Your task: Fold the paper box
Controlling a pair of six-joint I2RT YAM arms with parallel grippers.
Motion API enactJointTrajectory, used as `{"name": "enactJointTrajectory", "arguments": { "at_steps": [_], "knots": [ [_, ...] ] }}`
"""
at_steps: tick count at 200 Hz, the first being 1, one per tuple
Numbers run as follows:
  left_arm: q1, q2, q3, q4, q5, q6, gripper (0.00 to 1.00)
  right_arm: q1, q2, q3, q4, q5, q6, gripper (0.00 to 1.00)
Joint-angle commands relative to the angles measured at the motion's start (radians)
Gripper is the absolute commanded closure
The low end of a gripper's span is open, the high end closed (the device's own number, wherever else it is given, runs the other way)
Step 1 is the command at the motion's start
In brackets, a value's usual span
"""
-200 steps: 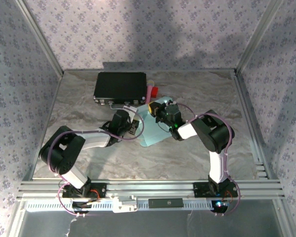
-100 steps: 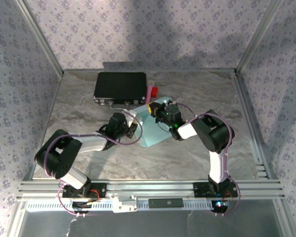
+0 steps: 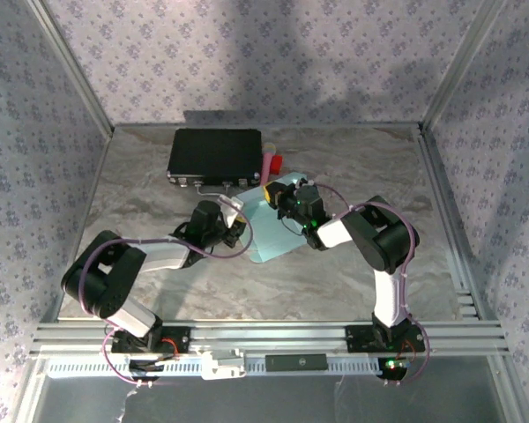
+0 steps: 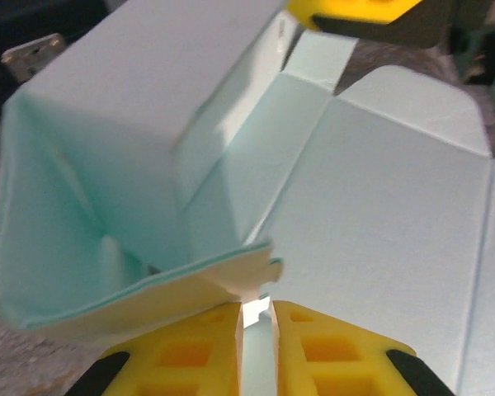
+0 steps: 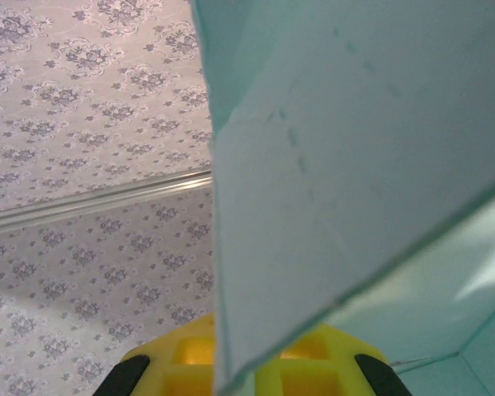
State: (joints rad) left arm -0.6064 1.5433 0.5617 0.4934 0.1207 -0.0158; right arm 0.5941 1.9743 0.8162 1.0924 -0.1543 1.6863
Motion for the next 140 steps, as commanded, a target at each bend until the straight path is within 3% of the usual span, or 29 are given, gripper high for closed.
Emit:
{"name": "enactJointTrajectory", "arguments": {
  "at_steps": [1,29,65,102,121,140],
  "knots": [
    [-0.038,0.008,0.067,0.000,0.029,0.008,0.82,0.013,0.026,-0.011,-0.134,-0.027,0.022,1.00],
    [-0.054,0.019,0.067,0.022,-0.048,-0.022,0.81,0.016,0.026,-0.008,-0.136,-0.027,0.022,1.00],
    [-0.041,0.001,0.068,0.030,-0.043,-0.047,0.83,0.018,0.021,-0.007,-0.143,-0.024,0.021,1.00],
    [-0.058,-0.201,0.055,-0.213,-0.052,-0.059,0.82,0.010,0.009,-0.013,-0.151,-0.023,0.015,1.00],
    [-0.052,-0.339,-0.036,-0.218,-0.127,-0.125,0.79,0.009,0.008,-0.010,-0.151,-0.027,0.012,1.00],
    [0.009,-0.422,-0.091,-0.250,-0.175,-0.194,0.77,0.009,0.009,-0.007,-0.152,-0.031,0.010,1.00]
  ]
}}
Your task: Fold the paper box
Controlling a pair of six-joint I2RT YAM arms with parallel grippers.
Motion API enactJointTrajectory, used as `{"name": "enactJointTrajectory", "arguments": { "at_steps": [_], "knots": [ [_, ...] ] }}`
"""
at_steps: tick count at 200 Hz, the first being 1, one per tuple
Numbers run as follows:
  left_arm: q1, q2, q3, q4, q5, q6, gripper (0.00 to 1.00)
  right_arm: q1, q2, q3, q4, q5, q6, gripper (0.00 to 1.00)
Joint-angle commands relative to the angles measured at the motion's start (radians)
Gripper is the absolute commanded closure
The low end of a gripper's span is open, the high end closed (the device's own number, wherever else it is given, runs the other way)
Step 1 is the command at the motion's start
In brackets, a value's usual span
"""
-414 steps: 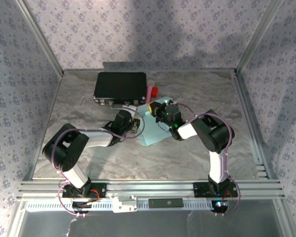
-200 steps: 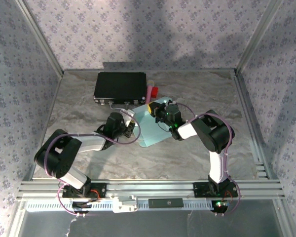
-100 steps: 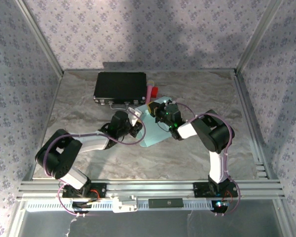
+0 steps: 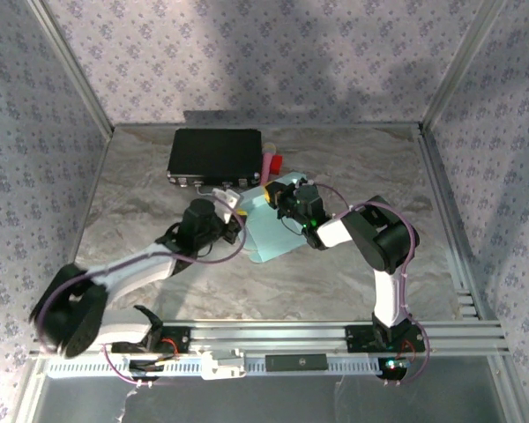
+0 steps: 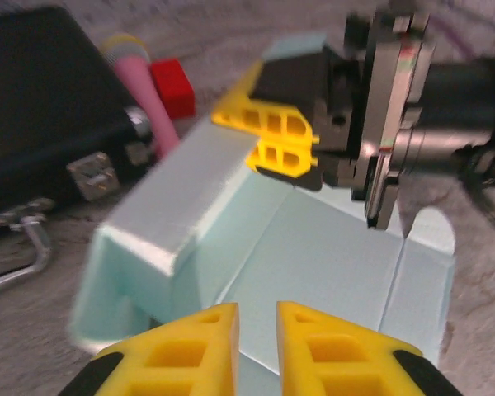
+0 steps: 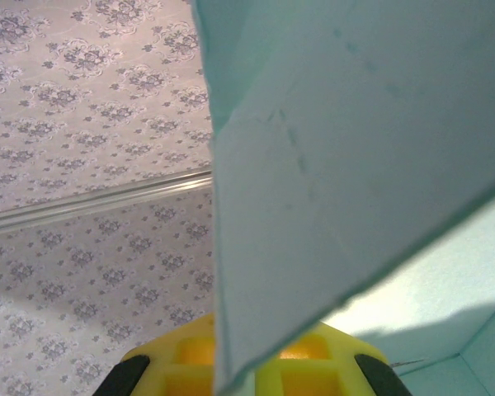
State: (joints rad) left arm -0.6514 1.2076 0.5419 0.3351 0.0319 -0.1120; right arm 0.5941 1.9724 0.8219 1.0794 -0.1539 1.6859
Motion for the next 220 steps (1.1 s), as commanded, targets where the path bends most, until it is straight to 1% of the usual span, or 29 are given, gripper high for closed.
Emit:
{"name": "enactJointTrajectory", "arguments": {
  "at_steps": [1,13,26,41,53,62,85,110,123,131,154,176,220],
  "knots": [
    [0.059,-0.087,-0.072,-0.095,-0.089,-0.101,0.78,0.009,0.011,-0.012,-0.140,-0.031,0.011,1.00],
    [0.112,-0.093,-0.080,-0.118,-0.095,-0.116,0.80,0.010,0.013,-0.011,-0.138,-0.032,0.011,1.00],
    [0.165,-0.060,-0.057,-0.159,-0.134,-0.138,0.82,0.012,0.014,-0.011,-0.137,-0.032,0.010,1.00],
    [0.220,0.027,0.013,-0.208,-0.085,-0.124,0.85,0.012,0.019,-0.013,-0.131,-0.032,0.011,1.00],
    [0.223,0.109,0.064,-0.206,-0.065,-0.087,0.87,0.013,0.022,-0.013,-0.130,-0.033,0.012,1.00],
    [0.223,0.166,0.094,-0.185,-0.031,-0.050,0.89,0.015,0.024,-0.012,-0.130,-0.030,0.014,1.00],
    [0.226,0.283,0.156,-0.121,0.059,0.006,0.89,0.016,0.028,-0.005,-0.133,-0.033,0.014,1.00],
    [0.227,0.319,0.144,-0.002,0.152,0.019,0.90,0.014,0.021,-0.003,-0.143,-0.035,0.010,1.00],
    [0.221,0.323,0.137,0.032,0.220,0.015,0.90,0.013,0.019,-0.001,-0.140,-0.039,0.010,1.00],
    [0.204,0.314,0.132,0.038,0.240,0.018,0.90,0.013,0.019,-0.001,-0.138,-0.039,0.009,1.00],
    [0.142,0.272,0.108,0.048,0.218,0.025,0.90,0.012,0.019,0.002,-0.141,-0.039,0.008,1.00],
    [0.106,0.278,0.098,0.060,0.197,0.015,0.90,0.012,0.025,0.004,-0.136,-0.039,0.011,1.00],
    [0.087,0.325,0.083,0.114,0.120,-0.011,0.87,0.013,0.023,0.005,-0.137,-0.039,0.011,1.00]
  ]
}}
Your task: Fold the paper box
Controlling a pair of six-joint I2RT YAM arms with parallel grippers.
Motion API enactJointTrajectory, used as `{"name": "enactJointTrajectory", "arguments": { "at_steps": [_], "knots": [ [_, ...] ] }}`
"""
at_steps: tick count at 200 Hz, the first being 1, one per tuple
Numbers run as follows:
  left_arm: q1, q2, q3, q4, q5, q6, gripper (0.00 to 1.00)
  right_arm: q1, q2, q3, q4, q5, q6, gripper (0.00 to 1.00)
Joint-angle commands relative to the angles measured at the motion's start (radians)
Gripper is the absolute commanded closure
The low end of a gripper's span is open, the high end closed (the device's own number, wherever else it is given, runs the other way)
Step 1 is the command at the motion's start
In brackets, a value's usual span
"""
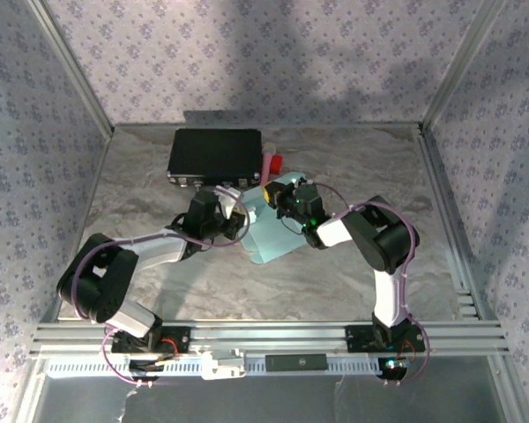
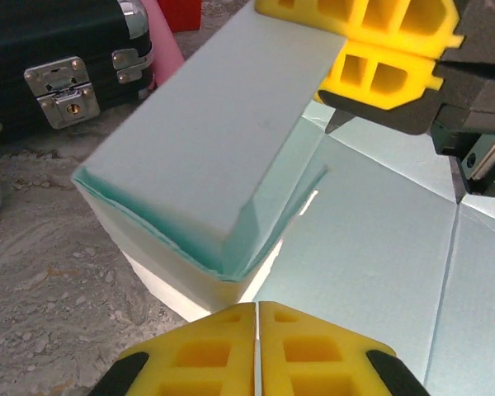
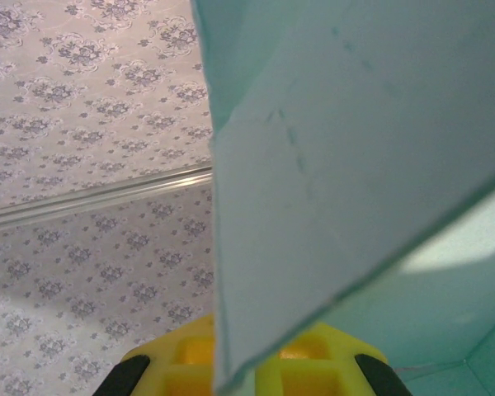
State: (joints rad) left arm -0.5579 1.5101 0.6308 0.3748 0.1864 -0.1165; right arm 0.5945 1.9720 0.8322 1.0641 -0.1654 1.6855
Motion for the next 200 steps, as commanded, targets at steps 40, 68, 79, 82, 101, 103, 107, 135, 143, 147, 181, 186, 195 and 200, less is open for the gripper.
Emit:
{"name": "enactJointTrajectory", "arguments": {
  "at_steps": [40,68,79,82,101,103,107,135,143,147,181,186,195,200],
  "knots": [
    [-0.009,0.062,0.045,0.070,-0.027,0.009,0.87,0.011,0.019,-0.005,-0.124,-0.034,0.011,1.00],
    [-0.025,0.093,0.085,0.047,-0.045,0.017,0.88,0.011,0.022,-0.005,-0.125,-0.035,0.013,1.00],
    [-0.036,0.100,0.092,0.044,-0.079,0.012,0.88,0.014,0.022,-0.005,-0.125,-0.034,0.015,1.00],
    [-0.038,0.102,0.093,0.045,-0.088,0.011,0.88,0.014,0.023,-0.006,-0.125,-0.034,0.016,1.00],
    [-0.057,0.113,0.092,0.064,-0.162,-0.006,0.87,0.016,0.024,-0.005,-0.126,-0.030,0.019,1.00],
    [-0.057,0.114,0.092,0.065,-0.170,-0.008,0.87,0.018,0.024,-0.005,-0.126,-0.030,0.020,1.00],
    [-0.061,0.118,0.093,0.070,-0.183,-0.012,0.88,0.018,0.024,-0.005,-0.124,-0.029,0.020,1.00],
    [-0.065,0.139,0.092,0.099,-0.212,-0.034,0.91,0.018,0.024,0.001,-0.132,-0.034,0.021,1.00],
    [-0.068,0.143,0.095,0.102,-0.214,-0.034,0.93,0.019,0.022,-0.001,-0.134,-0.033,0.022,1.00],
    [-0.070,0.145,0.096,0.104,-0.215,-0.035,0.94,0.019,0.023,-0.002,-0.133,-0.033,0.022,1.00],
    [-0.077,0.149,0.107,0.113,-0.205,-0.038,1.00,0.019,0.027,-0.004,-0.134,-0.033,0.026,1.00],
    [-0.078,0.146,0.105,0.118,-0.197,-0.036,1.00,0.018,0.027,-0.004,-0.135,-0.033,0.027,1.00],
    [-0.077,0.145,0.100,0.130,-0.187,-0.032,1.00,0.018,0.027,-0.004,-0.135,-0.033,0.027,1.00],
    [-0.078,0.143,0.100,0.132,-0.185,-0.030,0.99,0.019,0.025,-0.002,-0.136,-0.035,0.027,1.00]
  ]
}}
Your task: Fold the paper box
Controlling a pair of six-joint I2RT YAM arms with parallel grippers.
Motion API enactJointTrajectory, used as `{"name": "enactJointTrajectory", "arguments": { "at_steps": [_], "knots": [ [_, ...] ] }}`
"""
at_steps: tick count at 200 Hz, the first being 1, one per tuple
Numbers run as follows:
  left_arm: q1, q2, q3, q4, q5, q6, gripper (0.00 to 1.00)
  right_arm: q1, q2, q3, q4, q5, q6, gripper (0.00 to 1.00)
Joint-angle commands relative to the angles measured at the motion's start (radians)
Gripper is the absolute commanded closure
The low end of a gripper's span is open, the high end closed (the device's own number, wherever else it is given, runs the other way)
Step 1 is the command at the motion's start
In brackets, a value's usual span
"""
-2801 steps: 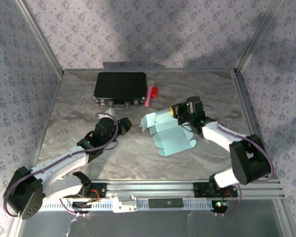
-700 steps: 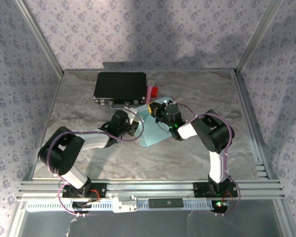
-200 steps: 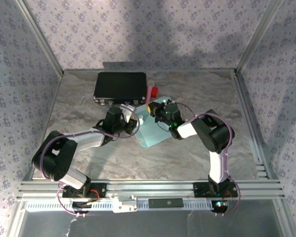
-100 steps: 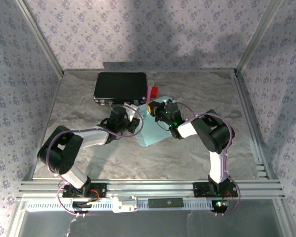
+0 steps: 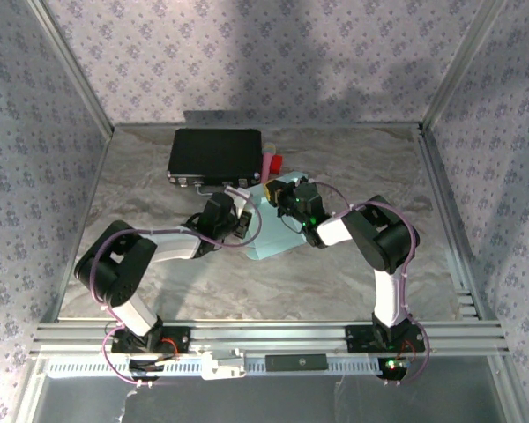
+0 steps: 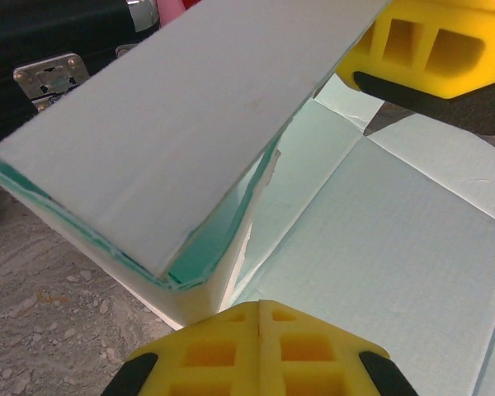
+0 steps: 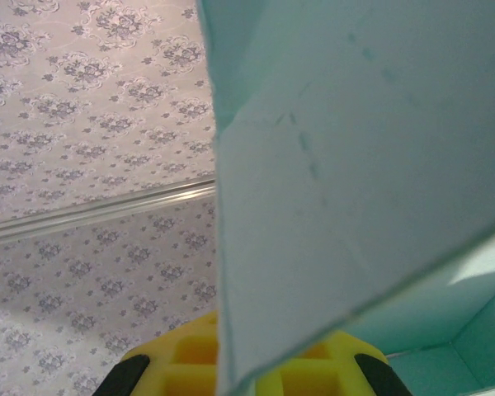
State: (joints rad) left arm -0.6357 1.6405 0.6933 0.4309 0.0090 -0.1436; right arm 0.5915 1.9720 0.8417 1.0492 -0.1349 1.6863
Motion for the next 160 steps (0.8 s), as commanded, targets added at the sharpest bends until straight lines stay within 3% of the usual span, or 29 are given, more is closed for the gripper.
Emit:
{"name": "enactJointTrajectory", "arguments": {
  "at_steps": [1,57,95,124,160],
  "knots": [
    [0.000,0.013,0.038,0.076,-0.007,-0.002,0.99,0.021,0.025,-0.012,-0.122,-0.066,0.026,1.00],
    [0.004,0.038,0.080,0.051,-0.013,0.017,0.89,0.022,0.015,-0.013,-0.136,-0.069,0.030,1.00],
    [0.005,0.064,0.104,0.060,-0.062,-0.010,0.92,0.024,0.014,-0.007,-0.147,-0.071,0.033,1.00],
    [0.002,0.088,0.119,0.079,-0.087,-0.034,1.00,0.022,0.016,-0.002,-0.159,-0.071,0.034,1.00],
    [-0.011,0.095,0.114,0.107,-0.128,-0.070,1.00,0.022,0.018,-0.003,-0.161,-0.069,0.043,1.00]
  ]
}}
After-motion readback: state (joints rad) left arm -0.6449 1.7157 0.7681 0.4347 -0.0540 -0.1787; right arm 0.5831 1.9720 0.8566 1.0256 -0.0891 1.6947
